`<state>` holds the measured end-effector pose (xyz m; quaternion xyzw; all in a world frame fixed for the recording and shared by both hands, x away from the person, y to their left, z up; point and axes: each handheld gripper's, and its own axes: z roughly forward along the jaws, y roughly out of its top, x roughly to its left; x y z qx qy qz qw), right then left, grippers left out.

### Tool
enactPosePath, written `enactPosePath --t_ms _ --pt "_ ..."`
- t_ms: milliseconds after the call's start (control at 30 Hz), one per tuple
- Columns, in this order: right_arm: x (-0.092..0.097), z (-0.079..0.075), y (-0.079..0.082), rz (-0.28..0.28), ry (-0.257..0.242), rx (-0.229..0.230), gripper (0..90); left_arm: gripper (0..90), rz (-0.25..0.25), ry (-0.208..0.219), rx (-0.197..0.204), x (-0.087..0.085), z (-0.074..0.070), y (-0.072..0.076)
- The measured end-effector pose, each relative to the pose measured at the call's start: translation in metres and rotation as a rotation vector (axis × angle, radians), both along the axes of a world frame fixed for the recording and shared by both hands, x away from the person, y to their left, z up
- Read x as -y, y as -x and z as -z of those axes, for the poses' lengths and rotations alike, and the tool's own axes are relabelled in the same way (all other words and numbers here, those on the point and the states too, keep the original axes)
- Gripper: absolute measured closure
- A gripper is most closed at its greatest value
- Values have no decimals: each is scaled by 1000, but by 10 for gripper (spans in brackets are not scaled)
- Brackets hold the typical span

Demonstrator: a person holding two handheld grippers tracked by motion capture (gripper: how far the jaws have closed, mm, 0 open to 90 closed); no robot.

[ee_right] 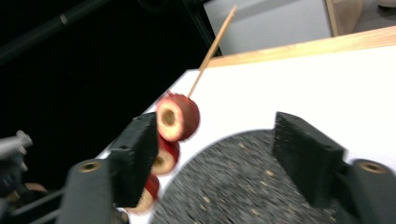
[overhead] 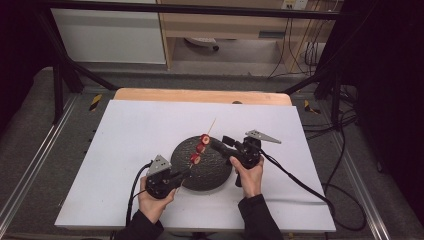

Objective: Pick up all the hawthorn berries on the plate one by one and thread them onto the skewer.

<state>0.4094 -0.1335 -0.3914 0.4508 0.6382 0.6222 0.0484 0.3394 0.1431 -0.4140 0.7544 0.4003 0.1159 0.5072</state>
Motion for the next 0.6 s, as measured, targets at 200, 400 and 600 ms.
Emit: enactPosePath --t_ms 200,400,600 --pt "9 4 2 -45 164 -5 144 886 7 -8 -11 -1 2 -1" --pt "21 14 5 -78 311 -20 69 886 9 -17 -17 -3 2 -2" --pt "40 26 10 -92 416 -25 32 886 9 -29 -25 -7 2 -4"
